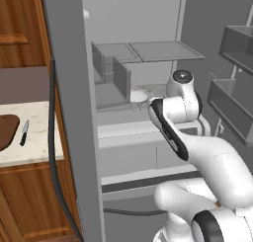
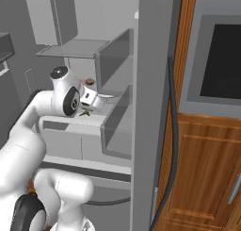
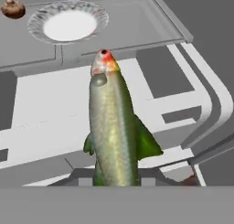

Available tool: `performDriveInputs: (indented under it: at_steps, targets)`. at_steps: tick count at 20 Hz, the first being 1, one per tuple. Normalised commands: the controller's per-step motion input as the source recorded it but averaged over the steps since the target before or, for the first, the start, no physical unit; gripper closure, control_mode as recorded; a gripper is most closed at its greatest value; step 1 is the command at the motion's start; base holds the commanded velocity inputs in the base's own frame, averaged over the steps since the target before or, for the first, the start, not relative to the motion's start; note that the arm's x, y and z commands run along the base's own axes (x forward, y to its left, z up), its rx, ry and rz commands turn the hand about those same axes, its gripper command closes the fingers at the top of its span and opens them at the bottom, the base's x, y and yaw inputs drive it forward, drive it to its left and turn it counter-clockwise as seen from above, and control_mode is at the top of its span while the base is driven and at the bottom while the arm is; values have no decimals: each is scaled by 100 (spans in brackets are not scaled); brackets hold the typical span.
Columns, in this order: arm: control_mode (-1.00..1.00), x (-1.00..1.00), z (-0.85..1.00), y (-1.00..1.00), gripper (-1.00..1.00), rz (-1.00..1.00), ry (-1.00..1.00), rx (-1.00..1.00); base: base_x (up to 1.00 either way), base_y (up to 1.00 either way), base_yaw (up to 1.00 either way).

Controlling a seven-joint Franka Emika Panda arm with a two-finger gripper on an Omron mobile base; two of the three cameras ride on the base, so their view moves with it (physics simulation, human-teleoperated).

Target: Retrieve the fish from the fridge and place it on the cutting board.

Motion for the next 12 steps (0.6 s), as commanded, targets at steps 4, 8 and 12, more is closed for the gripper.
performDriveInputs:
  at_steps: [4,8,12]
  targets:
    - [-100,-99,7,0,100,-6,20,11,0,0,0]
    - [-100,-84,23,7,100,-3,14,1,0,0,0]
    - [-100,-67,27,6,100,-2,12,0,0,0,0]
